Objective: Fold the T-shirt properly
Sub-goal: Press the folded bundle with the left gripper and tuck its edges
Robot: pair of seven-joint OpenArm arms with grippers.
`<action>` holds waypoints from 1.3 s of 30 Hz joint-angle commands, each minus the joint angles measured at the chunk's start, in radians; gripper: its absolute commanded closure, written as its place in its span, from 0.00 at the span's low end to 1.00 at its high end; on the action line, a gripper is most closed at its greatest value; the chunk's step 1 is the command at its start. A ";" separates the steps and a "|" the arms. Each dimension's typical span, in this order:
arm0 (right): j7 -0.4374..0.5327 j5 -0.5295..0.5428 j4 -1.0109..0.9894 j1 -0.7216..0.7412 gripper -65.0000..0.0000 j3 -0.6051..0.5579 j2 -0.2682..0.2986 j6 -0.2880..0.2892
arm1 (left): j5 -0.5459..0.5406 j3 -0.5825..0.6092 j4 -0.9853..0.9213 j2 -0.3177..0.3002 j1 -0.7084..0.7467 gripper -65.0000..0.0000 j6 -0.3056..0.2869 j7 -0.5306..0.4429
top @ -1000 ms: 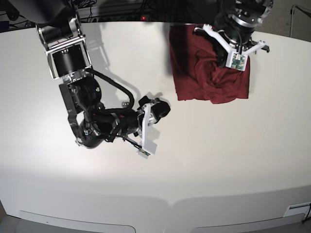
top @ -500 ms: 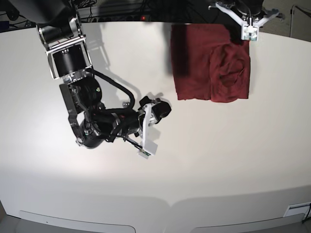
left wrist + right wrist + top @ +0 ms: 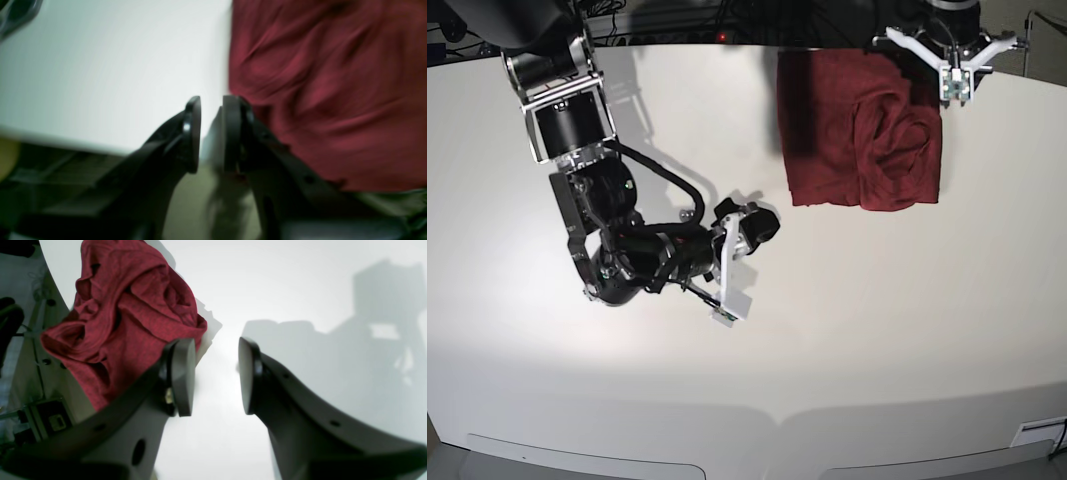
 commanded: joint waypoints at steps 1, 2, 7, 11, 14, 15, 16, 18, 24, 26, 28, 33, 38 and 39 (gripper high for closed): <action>0.016 0.021 0.015 0.027 0.66 0.005 -0.003 0.008 | -0.048 0.000 0.039 -0.001 -0.003 0.83 -0.058 -0.022; 0.016 0.021 0.015 0.027 0.66 0.005 -0.003 0.008 | -0.113 0.000 0.053 -0.001 -0.016 0.83 -0.137 -0.028; 0.015 0.021 0.015 0.016 0.66 0.005 -0.003 0.008 | -0.225 0.000 0.034 -0.001 -0.068 0.82 -0.356 -0.032; 0.013 0.021 0.015 0.004 0.66 0.005 0.000 0.008 | -0.155 0.000 0.018 -0.001 -0.087 0.74 -0.353 -0.032; 0.013 0.021 0.015 -0.006 0.66 0.005 0.000 0.008 | -0.111 0.000 0.018 -0.001 -0.100 0.72 -0.352 -0.024; 0.013 0.020 0.015 -0.011 0.66 0.005 0.000 0.008 | -0.093 0.000 0.018 -0.001 -0.102 0.72 -0.344 -0.021; 0.013 0.020 0.015 -0.015 0.66 0.005 0.000 0.008 | -0.080 0.000 0.016 -0.001 -0.102 0.72 -0.341 -0.017; 0.012 0.020 0.015 -0.017 0.66 0.005 0.000 0.008 | -0.049 0.000 -0.002 -0.001 -0.103 0.72 -0.341 -0.018; 0.008 0.021 0.015 -0.017 0.66 0.005 0.000 0.008 | -0.043 0.000 -0.134 -0.001 -0.133 0.72 -0.333 -0.021; 0.008 0.021 0.015 -0.017 0.66 0.005 0.000 0.008 | -0.043 0.000 -0.151 -0.001 -0.145 0.72 -0.316 -0.019; 0.008 0.020 0.015 -0.017 0.66 0.005 0.000 0.008 | -0.043 0.000 -0.152 -0.001 -0.147 0.72 -0.299 -0.017; 0.008 0.021 0.015 -0.017 0.66 0.005 0.000 0.008 | -0.042 0.000 -0.152 -0.002 -0.146 0.72 -0.236 -0.013; 0.008 0.021 0.015 -0.017 0.66 0.005 0.000 0.008 | -0.042 -0.001 -0.152 -0.002 -0.146 0.96 -0.235 0.021; 0.008 0.021 0.015 -0.017 0.66 0.005 0.000 0.008 | -0.042 -0.001 -0.152 -0.002 -0.146 1.00 -0.235 0.033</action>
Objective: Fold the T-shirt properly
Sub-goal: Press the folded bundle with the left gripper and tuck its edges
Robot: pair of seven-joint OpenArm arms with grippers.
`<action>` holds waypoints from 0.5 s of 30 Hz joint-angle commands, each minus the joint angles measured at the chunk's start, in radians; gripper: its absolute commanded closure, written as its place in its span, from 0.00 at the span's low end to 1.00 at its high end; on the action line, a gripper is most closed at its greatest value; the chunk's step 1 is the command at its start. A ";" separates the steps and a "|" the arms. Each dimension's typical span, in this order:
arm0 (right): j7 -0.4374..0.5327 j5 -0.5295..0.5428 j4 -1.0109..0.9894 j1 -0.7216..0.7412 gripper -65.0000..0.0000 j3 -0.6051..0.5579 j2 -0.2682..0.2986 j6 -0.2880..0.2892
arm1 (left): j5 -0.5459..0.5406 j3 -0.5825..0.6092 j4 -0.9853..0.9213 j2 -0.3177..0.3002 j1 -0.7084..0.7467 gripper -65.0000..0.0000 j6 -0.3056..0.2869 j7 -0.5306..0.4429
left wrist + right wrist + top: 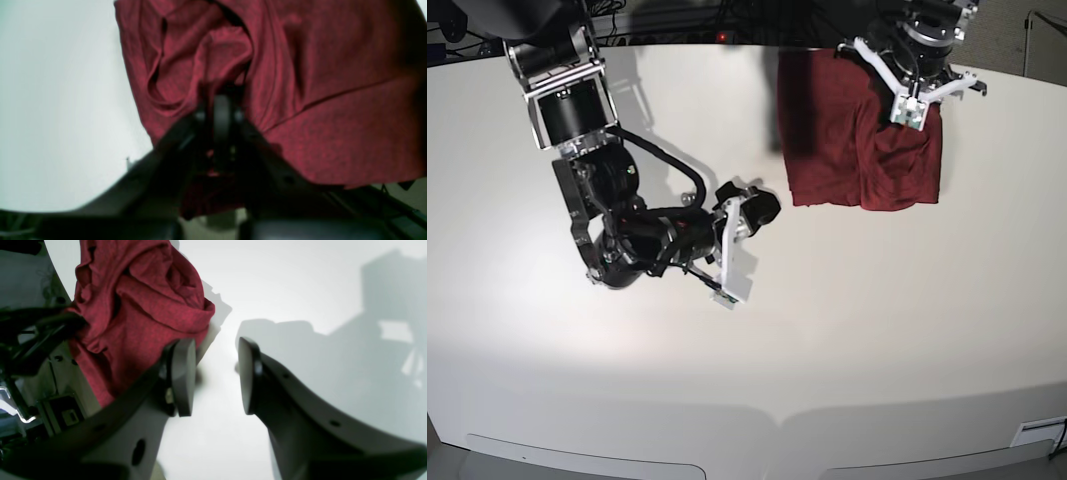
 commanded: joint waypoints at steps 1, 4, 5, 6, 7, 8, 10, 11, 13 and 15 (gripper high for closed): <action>0.012 0.016 0.015 0.027 0.66 0.005 0.000 0.008 | 0.005 -0.002 0.016 -0.002 0.006 1.00 0.013 -0.009; 0.012 0.016 0.015 0.027 0.66 0.005 0.000 0.008 | 0.029 -0.002 0.016 -0.002 0.009 1.00 0.136 0.025; 0.012 0.016 0.015 0.027 0.66 0.005 0.000 0.008 | 0.054 -0.002 0.016 -0.002 0.011 1.00 0.192 0.041; 0.012 0.016 0.015 0.027 0.66 0.005 0.000 0.008 | 0.079 -0.002 0.016 -0.002 0.013 1.00 0.245 0.053; 0.012 0.016 0.015 0.028 0.66 0.005 0.000 0.008 | 0.097 -0.003 0.016 -0.002 0.019 1.00 0.296 0.062; 0.012 0.016 0.015 0.028 0.66 0.005 0.000 0.008 | 0.106 -0.008 0.016 -0.002 0.027 1.00 0.330 0.061; 0.012 0.016 0.015 0.028 0.66 0.005 0.000 0.008 | 0.092 -0.017 0.016 -0.001 0.047 1.00 0.379 0.061; 0.012 0.016 0.015 0.028 0.66 0.005 0.000 0.008 | 0.074 -0.021 0.015 -0.001 0.059 1.00 0.394 0.060; 0.012 0.016 0.015 0.028 0.66 0.005 0.000 0.008 | 0.060 -0.021 0.010 -0.001 0.078 1.00 0.418 0.057; 0.012 0.016 0.015 0.028 0.66 0.005 0.000 0.008 | 0.046 -0.021 0.008 -0.001 0.097 1.00 0.437 0.058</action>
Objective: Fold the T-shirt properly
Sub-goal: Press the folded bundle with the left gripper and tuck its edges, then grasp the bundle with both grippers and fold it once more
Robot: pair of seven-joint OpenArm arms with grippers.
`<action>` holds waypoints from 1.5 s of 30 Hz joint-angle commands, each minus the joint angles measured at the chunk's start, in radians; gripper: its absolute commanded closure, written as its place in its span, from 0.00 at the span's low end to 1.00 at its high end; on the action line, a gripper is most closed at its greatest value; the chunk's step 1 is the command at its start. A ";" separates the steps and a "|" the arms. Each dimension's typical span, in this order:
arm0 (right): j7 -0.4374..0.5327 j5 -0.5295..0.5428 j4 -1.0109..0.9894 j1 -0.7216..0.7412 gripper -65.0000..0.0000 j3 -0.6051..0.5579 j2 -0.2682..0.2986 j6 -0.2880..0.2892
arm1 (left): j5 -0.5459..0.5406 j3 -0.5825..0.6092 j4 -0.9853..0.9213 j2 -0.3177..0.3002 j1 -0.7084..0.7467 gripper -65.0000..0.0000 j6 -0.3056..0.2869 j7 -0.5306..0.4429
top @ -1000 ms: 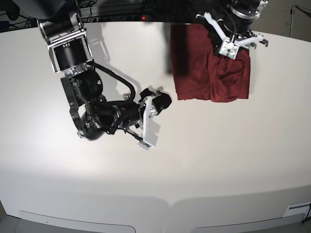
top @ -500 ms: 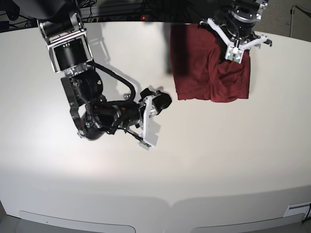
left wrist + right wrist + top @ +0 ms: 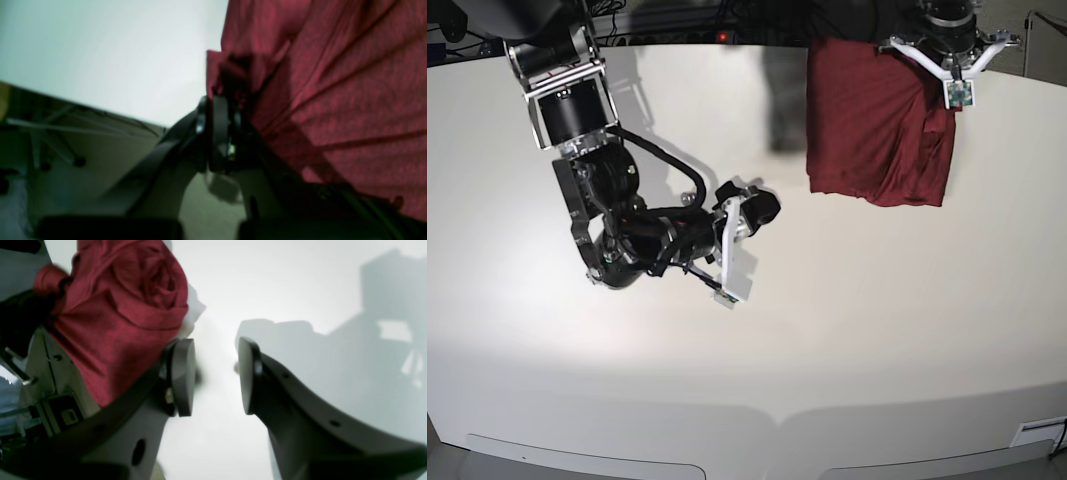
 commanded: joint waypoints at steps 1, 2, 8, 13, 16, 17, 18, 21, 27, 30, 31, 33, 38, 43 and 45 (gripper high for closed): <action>0.012 0.019 0.015 0.028 0.66 0.005 0.000 0.008 | 0.014 -0.001 0.014 -0.001 0.018 1.00 0.036 -0.014; 0.012 0.019 0.015 0.028 0.66 0.005 0.000 0.008 | 0.014 -0.001 0.014 -0.001 0.026 1.00 0.061 -0.014; 0.012 0.020 0.015 0.028 0.66 0.005 -0.001 0.008 | 0.017 -0.001 0.013 -0.001 0.035 1.00 0.175 -0.008; 0.009 0.064 0.015 0.027 0.66 0.005 -0.003 0.008 | 0.023 -0.001 0.013 -0.002 0.033 0.89 0.175 -0.031; -0.040 0.171 0.015 0.027 0.66 0.005 -0.014 0.008 | 0.022 -0.001 0.013 -0.002 0.028 0.74 0.175 -0.040; -0.078 0.206 0.015 0.027 0.66 0.005 -0.023 0.008 | 0.019 -0.001 0.013 -0.001 0.025 0.73 0.175 -0.038; -0.122 0.236 0.015 0.027 0.66 0.004 -0.039 0.008 | 0.009 -0.001 0.013 -0.001 0.020 0.73 0.174 -0.037; -0.181 0.288 0.015 0.018 0.76 -0.021 -0.076 0.008 | -0.036 -0.002 0.011 -0.002 0.008 0.77 0.148 -0.042; -0.164 0.240 0.015 -0.002 1.00 -0.138 -0.119 0.008 | -0.058 -0.002 -0.053 -0.001 -0.028 1.00 0.137 -0.071; -0.078 0.154 0.014 -0.017 1.00 -0.198 -0.119 0.008 | -0.076 -0.002 -0.137 -0.002 -0.065 1.00 0.137 -0.072; -0.043 0.111 0.012 -0.024 1.00 -0.219 -0.119 0.008 | -0.083 -0.002 -0.169 -0.002 -0.080 1.00 0.137 -0.077; 0.026 0.010 0.007 -0.040 1.00 -0.259 -0.119 0.008 | -0.084 -0.002 -0.235 -0.002 -0.110 1.00 0.135 -0.104; 0.157 -0.139 0.006 -0.074 1.00 -0.286 -0.116 0.008 | -0.084 -0.002 -0.329 -0.002 -0.203 1.00 0.100 -0.174; 0.132 -0.138 0.006 -0.072 1.00 -0.260 -0.113 0.008 | -0.093 -0.002 -0.348 -0.002 -0.313 1.00 -0.034 -0.192; 0.102 -0.137 0.006 -0.072 1.00 -0.238 -0.113 0.008 | -0.121 -0.002 -0.349 -0.002 -0.354 1.00 -0.079 -0.219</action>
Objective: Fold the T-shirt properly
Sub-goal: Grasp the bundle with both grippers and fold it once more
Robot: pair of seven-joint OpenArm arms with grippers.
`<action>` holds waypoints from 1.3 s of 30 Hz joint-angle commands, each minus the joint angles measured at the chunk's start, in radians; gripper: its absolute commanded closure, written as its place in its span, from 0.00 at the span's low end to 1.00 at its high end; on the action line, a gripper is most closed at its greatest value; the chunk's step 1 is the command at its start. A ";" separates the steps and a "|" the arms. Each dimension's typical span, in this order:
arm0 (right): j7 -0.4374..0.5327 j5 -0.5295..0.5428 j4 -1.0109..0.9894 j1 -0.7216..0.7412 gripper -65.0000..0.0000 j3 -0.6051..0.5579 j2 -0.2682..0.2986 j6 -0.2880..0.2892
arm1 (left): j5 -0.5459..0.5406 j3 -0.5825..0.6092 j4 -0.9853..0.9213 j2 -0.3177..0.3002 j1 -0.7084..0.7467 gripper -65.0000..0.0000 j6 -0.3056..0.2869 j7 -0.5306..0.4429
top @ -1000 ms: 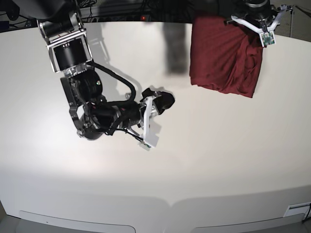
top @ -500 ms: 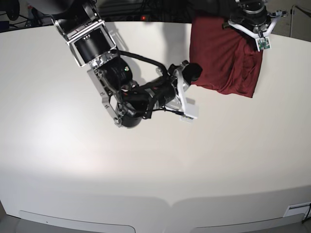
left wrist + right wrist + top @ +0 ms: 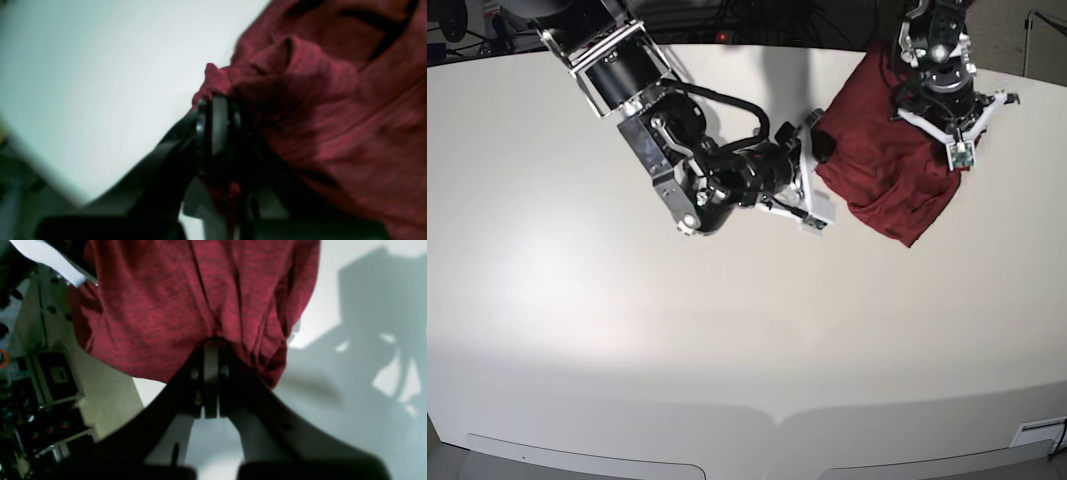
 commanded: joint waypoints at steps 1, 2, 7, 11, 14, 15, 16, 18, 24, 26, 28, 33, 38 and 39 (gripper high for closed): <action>-0.004 0.009 0.013 0.019 1.00 0.018 -0.002 0.005 | -0.015 0.001 0.011 -0.001 -0.019 1.00 -0.026 -0.020; -0.012 0.009 0.013 0.019 1.00 0.037 -0.002 0.005 | -0.021 0.001 0.011 -0.002 -0.040 1.00 -0.048 -0.024; -0.101 0.103 0.013 0.019 1.00 0.158 -0.002 0.005 | -0.016 0.001 0.011 -0.004 -0.150 1.00 -0.080 -0.025; -0.208 0.232 0.014 0.014 1.00 0.209 0.001 0.005 | -0.012 0.001 0.011 -0.022 -0.221 1.00 -0.080 -0.009; -0.223 0.245 0.018 -0.010 1.00 0.209 0.001 0.005 | 0.035 0.001 0.011 -0.060 -0.249 1.00 -0.073 0.025; -0.222 0.245 0.019 -0.019 1.00 0.209 0.003 0.005 | 0.065 0.001 0.011 -0.072 -0.254 1.00 -0.058 0.039; -0.220 0.245 0.019 -0.028 1.00 0.209 0.007 0.005 | 0.094 0.001 0.011 -0.086 -0.257 1.00 -0.031 0.056; -0.214 0.245 0.019 -0.036 1.00 0.209 0.016 0.005 | 0.122 0.001 0.011 -0.117 -0.256 1.00 0.030 0.093; -0.197 0.245 0.029 -0.032 1.00 0.209 0.016 0.005 | 0.021 0.002 0.011 -0.169 -0.256 1.00 0.041 0.209; -0.196 0.246 0.040 -0.033 1.00 0.209 0.012 0.005 | -0.009 0.002 0.011 -0.170 -0.256 1.00 0.004 0.208; -0.196 0.246 0.050 -0.033 1.00 0.209 0.010 0.005 | -0.017 0.002 0.011 -0.170 -0.257 0.91 -0.027 0.200; -0.196 0.245 0.058 -0.033 1.00 0.209 0.011 0.005 | -0.020 0.002 0.011 -0.169 -0.257 0.73 -0.050 0.159; -0.198 0.245 0.058 -0.034 1.00 0.209 0.011 0.005 | -0.016 -0.021 0.011 -0.170 -0.272 0.72 -0.046 0.124; -0.198 0.245 0.058 -0.034 1.00 0.209 0.011 0.005 | -0.016 -0.036 0.011 -0.170 -0.278 0.72 -0.032 0.123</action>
